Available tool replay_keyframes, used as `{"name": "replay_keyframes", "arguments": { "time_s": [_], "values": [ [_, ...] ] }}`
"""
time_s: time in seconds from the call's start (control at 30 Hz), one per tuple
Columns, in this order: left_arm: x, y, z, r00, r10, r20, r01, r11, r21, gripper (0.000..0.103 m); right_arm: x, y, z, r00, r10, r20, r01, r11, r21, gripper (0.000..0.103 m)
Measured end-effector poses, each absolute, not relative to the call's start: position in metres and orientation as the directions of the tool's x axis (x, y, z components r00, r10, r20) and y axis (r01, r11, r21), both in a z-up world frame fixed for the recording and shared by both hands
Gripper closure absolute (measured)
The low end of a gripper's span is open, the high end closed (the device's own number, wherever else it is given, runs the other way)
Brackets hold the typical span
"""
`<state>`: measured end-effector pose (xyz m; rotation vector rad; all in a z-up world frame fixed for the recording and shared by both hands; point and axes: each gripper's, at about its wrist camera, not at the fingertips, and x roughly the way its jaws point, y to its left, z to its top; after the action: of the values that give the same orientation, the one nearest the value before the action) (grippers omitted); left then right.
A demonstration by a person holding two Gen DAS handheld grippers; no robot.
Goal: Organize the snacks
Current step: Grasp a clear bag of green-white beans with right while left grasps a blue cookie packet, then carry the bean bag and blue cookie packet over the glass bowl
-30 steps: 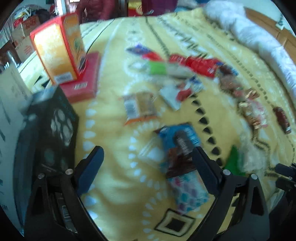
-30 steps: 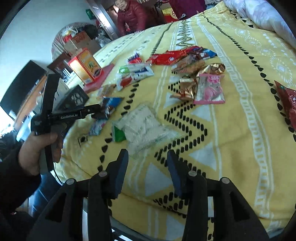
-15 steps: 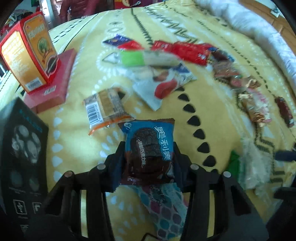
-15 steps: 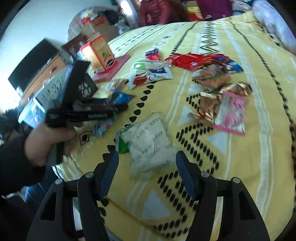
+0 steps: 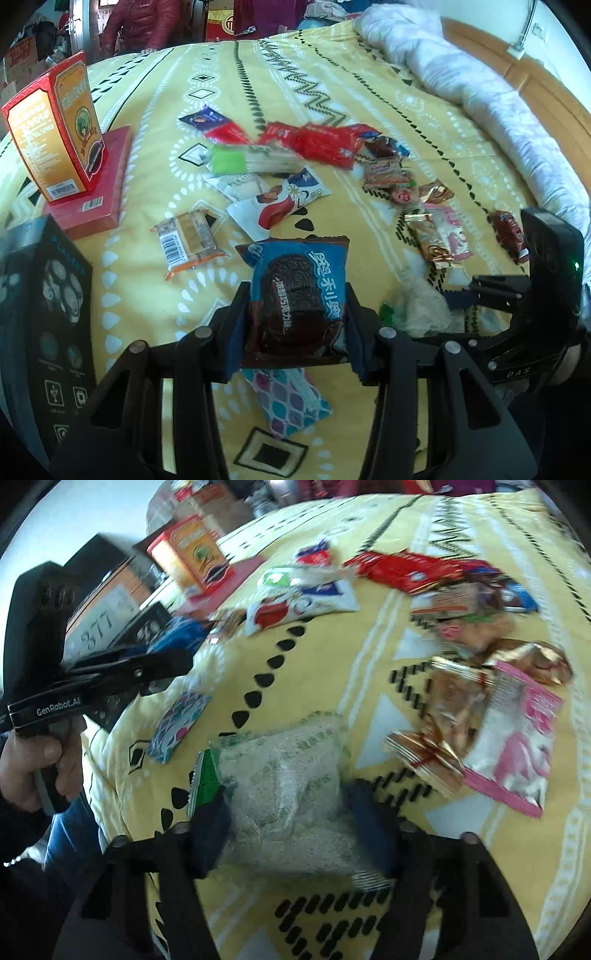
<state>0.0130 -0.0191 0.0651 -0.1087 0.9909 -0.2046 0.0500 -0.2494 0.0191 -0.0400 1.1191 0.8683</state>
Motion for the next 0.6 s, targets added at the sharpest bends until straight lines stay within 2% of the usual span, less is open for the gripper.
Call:
{"name": "replay_keyframes", "arguments": {
  "time_s": [0.27, 0.47, 0.6],
  "values": [
    [-0.016, -0.009, 0.105, 0.627, -0.252, -0.737, 0.153, 0.968, -0.200, 0.057, 0.016, -0.287, 0.073, 0.335, 0.610, -0.718, -0.538, 0.750, 0.385, 0.047],
    [-0.043, 0.025, 0.171, 0.746, -0.201, -0.635, 0.129, 0.979, -0.158, 0.057, 0.013, -0.274, 0.130, 0.446, 0.604, -0.660, -0.536, 0.771, 0.343, 0.047],
    [-0.066, 0.079, 0.210, 0.804, -0.117, -0.583, 0.034, 0.988, -0.150, 0.057, 0.015, -0.241, 0.180, 0.486, 0.630, -0.606, -0.584, 0.750, 0.310, 0.047]
  ]
}}
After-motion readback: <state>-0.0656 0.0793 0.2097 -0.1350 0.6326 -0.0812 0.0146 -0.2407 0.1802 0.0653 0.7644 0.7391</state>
